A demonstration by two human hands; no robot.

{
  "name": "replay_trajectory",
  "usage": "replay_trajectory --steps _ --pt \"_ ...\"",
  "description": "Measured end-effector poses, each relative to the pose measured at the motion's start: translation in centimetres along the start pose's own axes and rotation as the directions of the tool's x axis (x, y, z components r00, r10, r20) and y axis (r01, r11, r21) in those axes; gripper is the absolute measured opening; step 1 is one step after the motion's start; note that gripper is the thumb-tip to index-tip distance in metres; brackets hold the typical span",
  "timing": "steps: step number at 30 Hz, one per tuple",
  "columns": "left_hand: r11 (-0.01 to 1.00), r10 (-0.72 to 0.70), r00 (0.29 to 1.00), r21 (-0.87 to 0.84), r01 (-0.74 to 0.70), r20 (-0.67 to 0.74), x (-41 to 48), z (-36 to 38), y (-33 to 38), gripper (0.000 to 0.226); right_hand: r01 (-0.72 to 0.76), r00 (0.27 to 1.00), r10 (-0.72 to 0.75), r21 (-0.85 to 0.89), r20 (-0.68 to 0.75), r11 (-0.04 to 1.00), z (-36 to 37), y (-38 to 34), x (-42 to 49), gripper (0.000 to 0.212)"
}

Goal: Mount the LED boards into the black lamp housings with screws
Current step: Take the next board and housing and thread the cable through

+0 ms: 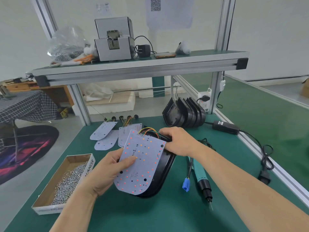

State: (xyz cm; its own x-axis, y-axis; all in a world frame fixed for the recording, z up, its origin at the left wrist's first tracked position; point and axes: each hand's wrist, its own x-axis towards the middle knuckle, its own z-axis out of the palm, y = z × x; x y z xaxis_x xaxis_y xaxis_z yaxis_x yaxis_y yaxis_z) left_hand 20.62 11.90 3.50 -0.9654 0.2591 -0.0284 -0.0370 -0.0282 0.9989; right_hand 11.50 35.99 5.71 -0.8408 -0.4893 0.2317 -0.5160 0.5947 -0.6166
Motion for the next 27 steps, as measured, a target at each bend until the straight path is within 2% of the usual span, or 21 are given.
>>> replay_trajectory --steps 3,6,8,9,10,12,13,14,16,19,21,23,25,27 --pt "0.999 0.018 1.000 0.040 -0.018 0.013 0.0 0.4 0.3 0.036 -0.093 0.993 0.096 0.043 -0.073 0.995 1.0 -0.1 0.2 0.026" --pt "0.998 0.024 0.999 0.064 -0.026 0.023 0.0 0.3 0.5 0.028 -0.203 0.978 0.197 0.089 0.069 0.975 0.9 -0.3 0.1 0.027" --pt "0.995 0.034 0.999 0.096 -0.035 0.014 0.1 0.2 0.5 0.025 -0.206 0.966 0.178 0.146 0.186 0.968 0.6 0.0 0.0 0.019" --pt "0.995 0.038 0.999 0.092 -0.038 -0.005 0.1 0.1 0.5 0.023 -0.203 0.961 0.148 0.228 0.234 0.952 0.4 0.3 -0.1 0.014" --pt "0.997 0.040 0.999 0.063 -0.038 -0.030 0.1 0.0 0.4 0.023 -0.221 0.954 0.121 0.368 0.275 0.903 0.2 0.7 -0.3 0.019" --pt "0.998 0.026 0.996 -0.049 -0.031 -0.084 0.1 -0.4 0.0 0.027 -0.313 0.933 0.087 0.672 0.348 0.671 -0.3 1.5 -0.7 0.026" --pt "0.994 0.018 0.994 -0.105 -0.029 -0.107 0.0 -0.6 -0.2 0.027 -0.325 0.933 0.065 0.755 0.353 0.569 -0.5 1.6 -0.8 0.036" --pt "0.988 0.011 0.992 -0.150 -0.030 -0.128 -0.1 -0.7 -0.5 0.027 -0.318 0.937 0.052 0.781 0.345 0.537 -0.4 1.9 -0.8 0.053" --pt "0.979 0.007 0.987 -0.199 -0.040 -0.162 -0.2 -0.7 -1.1 0.025 -0.304 0.939 0.050 0.757 0.339 0.578 0.2 2.0 -0.7 0.082" --pt "0.968 0.012 0.980 -0.243 -0.061 -0.199 -0.2 -0.5 -1.4 0.023 -0.325 0.941 0.149 0.682 0.305 0.655 1.6 1.8 -0.4 0.087" --pt "0.954 0.014 0.974 -0.288 -0.081 -0.228 -0.1 -0.5 -1.5 0.025 -0.319 0.947 0.258 0.626 0.189 0.712 2.5 1.5 -0.3 0.083" --pt "0.949 0.017 0.973 -0.303 -0.089 -0.231 0.0 -0.3 -1.4 0.026 -0.284 0.941 0.338 0.482 -0.027 0.829 3.3 1.4 0.1 0.072" --pt "0.956 0.010 0.980 -0.285 -0.068 -0.200 0.1 0.1 -1.1 0.028 -0.251 0.941 0.297 0.259 -0.161 0.933 3.8 1.8 0.9 0.052" --pt "0.969 -0.009 0.982 -0.242 -0.038 -0.189 0.1 0.5 -0.9 0.031 -0.221 0.962 0.226 0.048 -0.151 0.974 3.7 1.7 1.2 0.043"
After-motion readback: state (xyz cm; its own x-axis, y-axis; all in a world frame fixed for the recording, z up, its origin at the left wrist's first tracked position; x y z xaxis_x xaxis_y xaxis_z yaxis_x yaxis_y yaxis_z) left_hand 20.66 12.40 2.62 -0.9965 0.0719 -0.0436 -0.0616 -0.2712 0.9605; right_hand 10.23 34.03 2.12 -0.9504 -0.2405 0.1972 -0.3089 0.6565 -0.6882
